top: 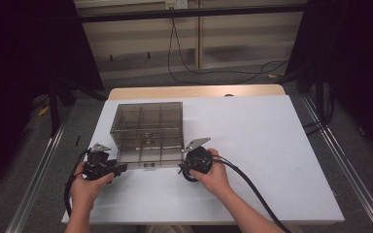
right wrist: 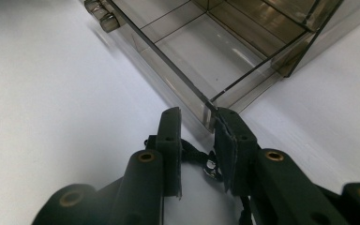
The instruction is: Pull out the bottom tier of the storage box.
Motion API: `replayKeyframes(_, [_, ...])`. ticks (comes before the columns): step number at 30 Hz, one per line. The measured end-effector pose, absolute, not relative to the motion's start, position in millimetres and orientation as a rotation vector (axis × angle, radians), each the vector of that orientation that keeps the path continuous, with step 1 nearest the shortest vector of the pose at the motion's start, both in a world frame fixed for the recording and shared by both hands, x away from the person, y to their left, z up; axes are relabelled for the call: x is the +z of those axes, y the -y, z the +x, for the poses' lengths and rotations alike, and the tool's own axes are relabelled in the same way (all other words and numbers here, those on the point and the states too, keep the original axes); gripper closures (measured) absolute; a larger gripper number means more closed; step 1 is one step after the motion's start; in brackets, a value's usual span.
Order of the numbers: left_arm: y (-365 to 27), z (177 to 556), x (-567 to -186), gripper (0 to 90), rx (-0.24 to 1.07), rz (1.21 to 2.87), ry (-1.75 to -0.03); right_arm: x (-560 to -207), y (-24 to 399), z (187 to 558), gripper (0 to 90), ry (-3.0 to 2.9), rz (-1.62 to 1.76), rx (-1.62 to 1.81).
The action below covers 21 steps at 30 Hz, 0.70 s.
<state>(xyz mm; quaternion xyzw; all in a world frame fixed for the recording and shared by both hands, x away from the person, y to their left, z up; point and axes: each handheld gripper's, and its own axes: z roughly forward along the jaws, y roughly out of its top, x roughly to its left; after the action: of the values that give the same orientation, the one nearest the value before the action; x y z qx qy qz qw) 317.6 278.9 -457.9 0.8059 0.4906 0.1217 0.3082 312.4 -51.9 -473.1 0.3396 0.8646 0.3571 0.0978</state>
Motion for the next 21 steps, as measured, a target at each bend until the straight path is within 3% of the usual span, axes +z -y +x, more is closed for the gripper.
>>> replayKeyframes(21, [-280.4,308.9,-456.8,48.7,0.304,2.140,-1.293,-471.8,52.0,303.9,71.6,-2.591,0.971,1.058])
